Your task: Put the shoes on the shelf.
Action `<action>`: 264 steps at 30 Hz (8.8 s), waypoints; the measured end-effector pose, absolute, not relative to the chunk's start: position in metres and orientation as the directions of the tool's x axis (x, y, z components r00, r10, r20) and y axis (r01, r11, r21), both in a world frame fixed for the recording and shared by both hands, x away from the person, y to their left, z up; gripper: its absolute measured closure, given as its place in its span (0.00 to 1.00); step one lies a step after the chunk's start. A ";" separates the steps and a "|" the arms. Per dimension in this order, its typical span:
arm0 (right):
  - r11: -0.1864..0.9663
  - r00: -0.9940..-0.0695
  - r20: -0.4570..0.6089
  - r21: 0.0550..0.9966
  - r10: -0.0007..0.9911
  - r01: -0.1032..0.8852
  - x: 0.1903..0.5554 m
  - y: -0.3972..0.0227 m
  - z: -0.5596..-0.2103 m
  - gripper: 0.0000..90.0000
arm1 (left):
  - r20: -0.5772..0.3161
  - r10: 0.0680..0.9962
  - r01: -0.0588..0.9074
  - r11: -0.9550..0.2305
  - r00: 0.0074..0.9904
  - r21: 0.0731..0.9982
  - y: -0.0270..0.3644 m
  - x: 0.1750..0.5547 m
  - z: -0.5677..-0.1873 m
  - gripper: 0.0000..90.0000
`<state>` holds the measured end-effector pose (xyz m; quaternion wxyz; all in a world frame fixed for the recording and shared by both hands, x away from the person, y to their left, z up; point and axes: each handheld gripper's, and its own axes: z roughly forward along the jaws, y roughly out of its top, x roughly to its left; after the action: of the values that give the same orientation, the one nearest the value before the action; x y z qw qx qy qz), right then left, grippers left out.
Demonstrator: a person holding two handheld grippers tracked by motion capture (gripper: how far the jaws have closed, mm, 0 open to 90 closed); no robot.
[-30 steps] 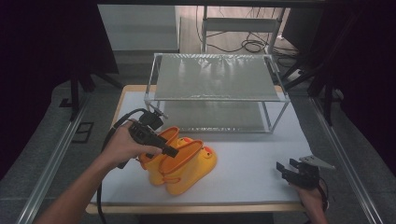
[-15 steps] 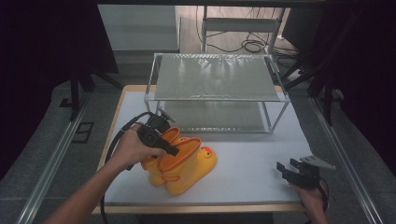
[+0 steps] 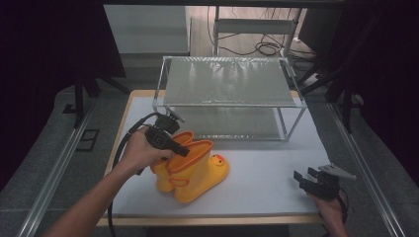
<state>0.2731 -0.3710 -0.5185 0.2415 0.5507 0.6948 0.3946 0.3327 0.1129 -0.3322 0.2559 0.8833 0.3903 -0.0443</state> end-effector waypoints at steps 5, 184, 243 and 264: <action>0.075 -0.270 0.102 0.815 0.957 0.574 0.273 -0.374 -0.518 0.40 | -0.296 0.643 0.700 -0.574 0.707 0.424 0.104 0.336 -0.321 0.91; 0.033 -0.243 0.124 0.831 0.962 0.555 0.272 -0.383 -0.512 0.41 | -0.255 0.823 0.661 -0.182 0.507 0.728 0.038 0.474 -0.141 0.77; 0.056 -0.237 0.100 0.818 0.966 0.572 0.273 -0.383 -0.519 0.41 | -0.230 0.756 0.678 -0.354 0.613 0.644 0.107 0.429 -0.283 1.00; 0.056 -0.234 0.099 0.815 0.967 0.576 0.273 -0.384 -0.521 0.41 | -0.256 0.809 0.735 -0.286 0.529 0.615 0.108 0.458 -0.312 1.00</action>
<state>0.2725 -0.3843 -0.5205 0.2506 0.5659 0.6819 0.3898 0.4579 0.1077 -0.3116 0.3525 0.8003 0.4822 0.0527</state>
